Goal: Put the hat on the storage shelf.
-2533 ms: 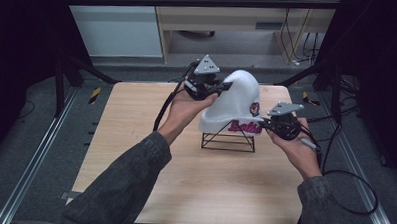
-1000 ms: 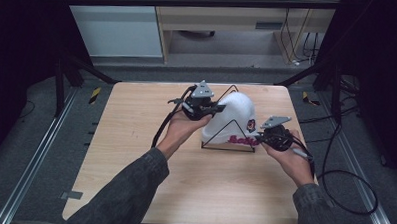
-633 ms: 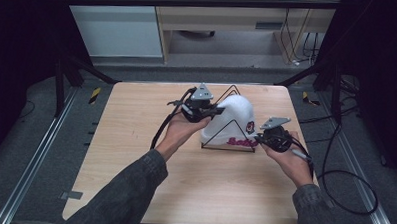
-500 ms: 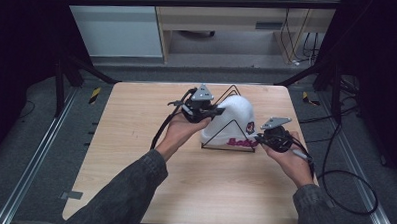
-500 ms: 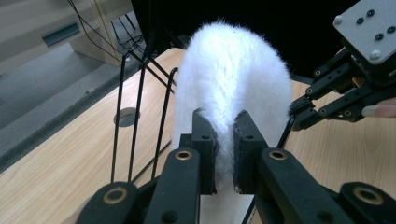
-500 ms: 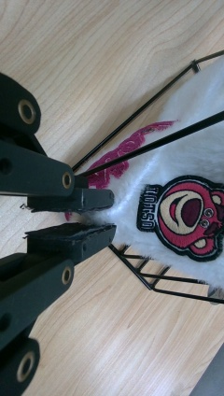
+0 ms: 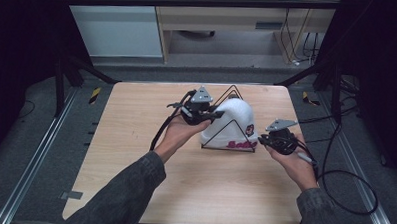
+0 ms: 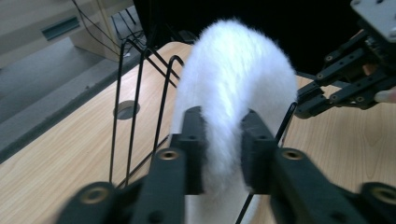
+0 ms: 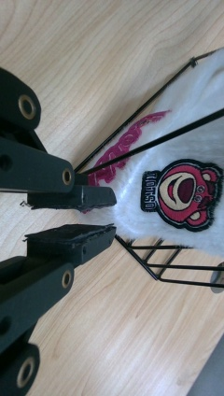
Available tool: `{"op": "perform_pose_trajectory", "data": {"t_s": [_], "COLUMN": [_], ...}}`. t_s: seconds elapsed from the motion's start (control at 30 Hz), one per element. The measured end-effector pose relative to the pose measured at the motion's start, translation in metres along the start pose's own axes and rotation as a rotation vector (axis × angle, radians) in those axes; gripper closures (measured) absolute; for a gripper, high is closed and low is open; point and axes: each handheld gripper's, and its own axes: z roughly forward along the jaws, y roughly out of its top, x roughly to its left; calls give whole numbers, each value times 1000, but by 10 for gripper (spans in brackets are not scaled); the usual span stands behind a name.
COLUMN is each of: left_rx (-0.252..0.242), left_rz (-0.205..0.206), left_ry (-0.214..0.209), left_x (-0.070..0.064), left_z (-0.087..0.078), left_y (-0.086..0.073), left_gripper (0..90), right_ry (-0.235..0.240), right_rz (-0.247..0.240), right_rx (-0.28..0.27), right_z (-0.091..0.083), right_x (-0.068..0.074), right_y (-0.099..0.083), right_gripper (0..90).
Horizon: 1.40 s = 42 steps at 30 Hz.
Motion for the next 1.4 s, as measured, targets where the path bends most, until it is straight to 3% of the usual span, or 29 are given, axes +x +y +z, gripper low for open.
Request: {"op": "perform_pose_trajectory", "data": {"t_s": [0.17,0.3,0.57,1.0,1.2,1.27,1.4], "left_rx": [-15,-8,9,-1,19,32,10], "left_rz": [4,7,13,18,19,13,11], "left_ry": [56,63,80,53,36,49,55], "left_x": [-4,-9,-19,-38,-45,-48,-52], "left_z": [-15,-23,-31,-45,-54,-56,-62], "left_y": [2,5,7,8,7,6,2], "left_gripper": [490,342,176,71,64,65,70], "right_ry": [-7,-11,-29,-30,-40,-46,-59], "right_rz": [21,49,56,68,59,47,28], "right_rx": [-32,-50,-79,-146,-178,-197,-210], "right_z": [-14,-22,-31,-48,-58,-63,-71], "right_x": [2,3,9,28,39,43,49], "right_y": [-7,-14,-13,0,7,9,9], "right_gripper": [719,652,495,248,180,169,136]}}
